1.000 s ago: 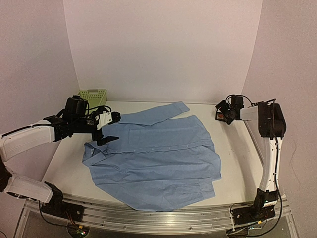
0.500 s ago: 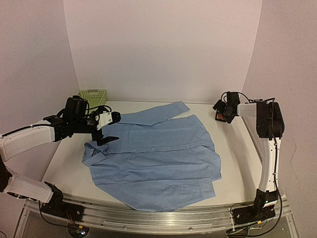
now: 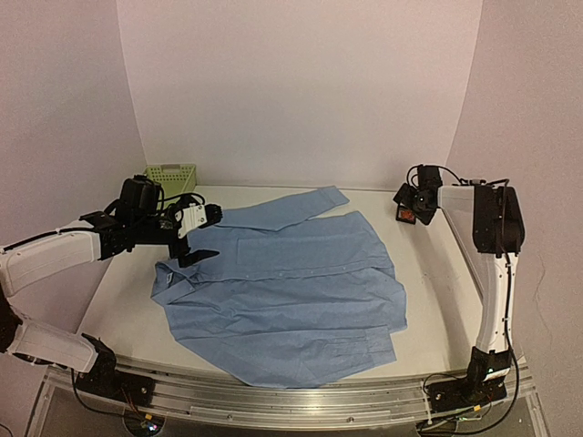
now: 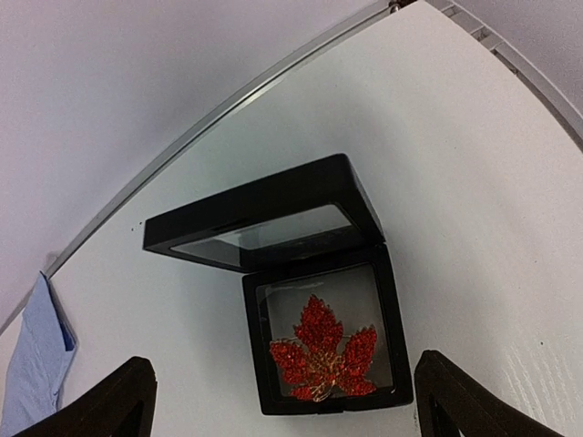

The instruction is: Remove the brooch from the garment

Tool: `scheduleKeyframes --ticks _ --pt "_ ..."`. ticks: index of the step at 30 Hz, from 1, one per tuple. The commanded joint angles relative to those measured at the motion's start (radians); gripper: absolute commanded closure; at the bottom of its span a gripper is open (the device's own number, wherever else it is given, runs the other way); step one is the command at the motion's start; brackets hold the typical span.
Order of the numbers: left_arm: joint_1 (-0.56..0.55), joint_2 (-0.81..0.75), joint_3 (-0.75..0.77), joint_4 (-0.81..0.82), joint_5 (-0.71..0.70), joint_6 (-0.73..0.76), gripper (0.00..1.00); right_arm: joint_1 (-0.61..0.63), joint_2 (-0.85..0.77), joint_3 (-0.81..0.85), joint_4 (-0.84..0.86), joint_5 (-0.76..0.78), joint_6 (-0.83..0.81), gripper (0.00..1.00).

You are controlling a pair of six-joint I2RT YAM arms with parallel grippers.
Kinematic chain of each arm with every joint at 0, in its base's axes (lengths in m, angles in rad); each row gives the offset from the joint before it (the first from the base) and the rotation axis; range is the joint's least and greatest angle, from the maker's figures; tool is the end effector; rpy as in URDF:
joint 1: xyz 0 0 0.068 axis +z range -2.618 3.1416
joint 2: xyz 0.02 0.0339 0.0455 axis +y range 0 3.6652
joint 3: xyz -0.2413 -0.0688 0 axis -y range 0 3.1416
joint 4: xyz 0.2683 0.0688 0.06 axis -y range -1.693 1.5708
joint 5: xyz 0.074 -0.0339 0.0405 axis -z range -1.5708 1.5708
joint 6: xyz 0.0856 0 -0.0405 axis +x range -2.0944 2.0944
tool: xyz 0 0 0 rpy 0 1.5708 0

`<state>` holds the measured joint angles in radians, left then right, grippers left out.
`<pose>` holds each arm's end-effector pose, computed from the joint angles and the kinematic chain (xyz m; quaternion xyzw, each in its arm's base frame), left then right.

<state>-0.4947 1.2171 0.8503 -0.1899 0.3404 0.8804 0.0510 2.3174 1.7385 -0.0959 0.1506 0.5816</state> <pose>0.2854 -0.1864 0.2179 0.6103 0.6136 -0.0536 0.4981 0.5651 0.0160 0.0949 0.2671 0.8588 0.0699 0.4316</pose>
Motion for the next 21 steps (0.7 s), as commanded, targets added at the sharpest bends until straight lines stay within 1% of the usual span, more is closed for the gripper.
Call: scheduleKeyframes --ticks 1,4,8,11,15,19,21 --pt "0.019 0.008 0.074 0.037 -0.014 -0.121 0.00 0.030 -0.194 -0.023 -0.016 0.031 -0.085 0.02" --pt "0.065 0.014 0.085 0.038 0.006 -0.292 0.00 0.053 -0.317 -0.109 -0.014 0.005 -0.160 0.02" --pt "0.168 -0.014 0.047 0.069 0.055 -0.507 0.00 0.075 -0.502 -0.293 0.006 -0.044 -0.245 0.02" --pt "0.236 -0.053 0.003 0.108 0.048 -0.690 0.00 0.093 -0.689 -0.479 0.087 -0.061 -0.325 0.02" --pt "0.298 -0.127 -0.092 0.134 0.013 -0.872 0.00 0.096 -0.942 -0.778 0.222 -0.111 -0.397 0.02" --pt "0.314 -0.216 -0.202 0.135 -0.017 -0.986 0.00 0.096 -1.185 -1.016 0.269 -0.127 -0.419 0.02" --pt "0.318 -0.266 -0.251 0.127 0.007 -0.994 0.00 0.096 -1.293 -1.134 0.275 -0.125 -0.419 0.02"
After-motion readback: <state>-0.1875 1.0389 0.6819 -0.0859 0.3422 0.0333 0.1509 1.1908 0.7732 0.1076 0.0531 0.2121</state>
